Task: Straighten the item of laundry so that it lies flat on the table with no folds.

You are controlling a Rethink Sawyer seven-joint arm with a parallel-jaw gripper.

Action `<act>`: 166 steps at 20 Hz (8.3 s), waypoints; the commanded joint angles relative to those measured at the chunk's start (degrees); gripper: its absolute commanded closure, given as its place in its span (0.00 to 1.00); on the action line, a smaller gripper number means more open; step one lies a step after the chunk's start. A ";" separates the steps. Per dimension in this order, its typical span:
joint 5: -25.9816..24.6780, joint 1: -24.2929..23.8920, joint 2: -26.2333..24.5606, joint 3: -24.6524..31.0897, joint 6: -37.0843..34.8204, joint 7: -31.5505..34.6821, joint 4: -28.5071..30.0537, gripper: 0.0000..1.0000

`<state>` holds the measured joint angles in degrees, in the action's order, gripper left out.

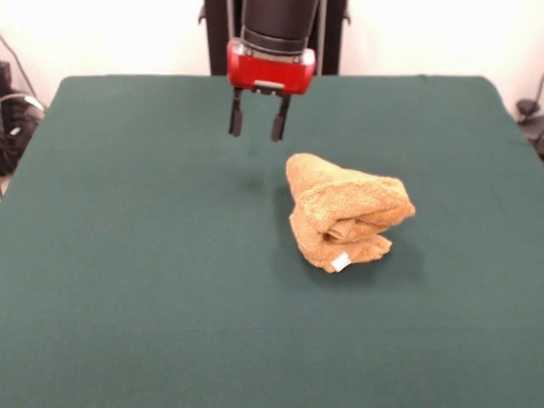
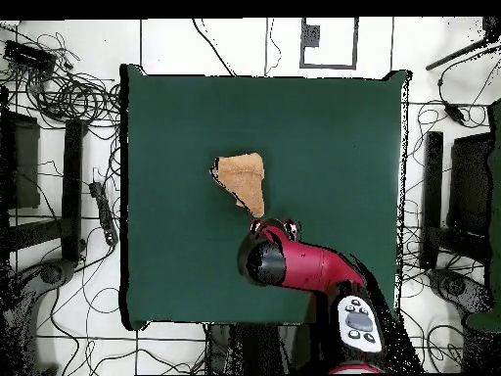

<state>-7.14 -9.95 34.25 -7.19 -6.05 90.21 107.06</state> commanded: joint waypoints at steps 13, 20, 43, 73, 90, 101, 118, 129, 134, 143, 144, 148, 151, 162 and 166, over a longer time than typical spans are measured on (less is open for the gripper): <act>1.32 0.82 -2.28 13.70 -4.73 5.88 -6.93 0.00; 2.40 1.09 -2.77 15.08 -5.42 6.92 -8.38 0.00; 7.04 4.80 -11.99 13.79 2.31 12.76 -11.33 0.00; 10.62 12.42 -3.88 4.55 -17.25 9.56 -17.98 1.00; 9.04 9.28 3.03 6.85 -25.76 6.54 -16.05 1.00; 8.73 9.06 4.62 7.08 -32.43 5.94 -19.37 1.00; 7.56 6.08 9.02 8.37 -34.73 2.06 -18.18 1.00; 3.63 2.95 10.82 9.67 -28.45 -0.63 -12.65 1.00; 1.01 2.32 10.48 10.05 -25.63 -0.32 -11.40 1.00; -1.03 -0.11 9.23 12.59 -15.75 3.65 -6.35 1.00; -1.40 -0.21 8.95 12.75 -14.99 3.79 -6.23 1.00; -2.65 -0.85 8.37 13.37 -12.69 4.09 -5.39 1.00; -3.44 -1.71 7.63 14.07 -10.16 4.15 -4.12 1.00; -5.11 -3.68 7.32 16.02 -8.39 4.98 -2.68 1.00; -5.86 -4.79 7.60 17.19 -8.61 4.61 -2.18 1.00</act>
<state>-12.17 -14.01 44.11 1.63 -16.95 90.21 98.84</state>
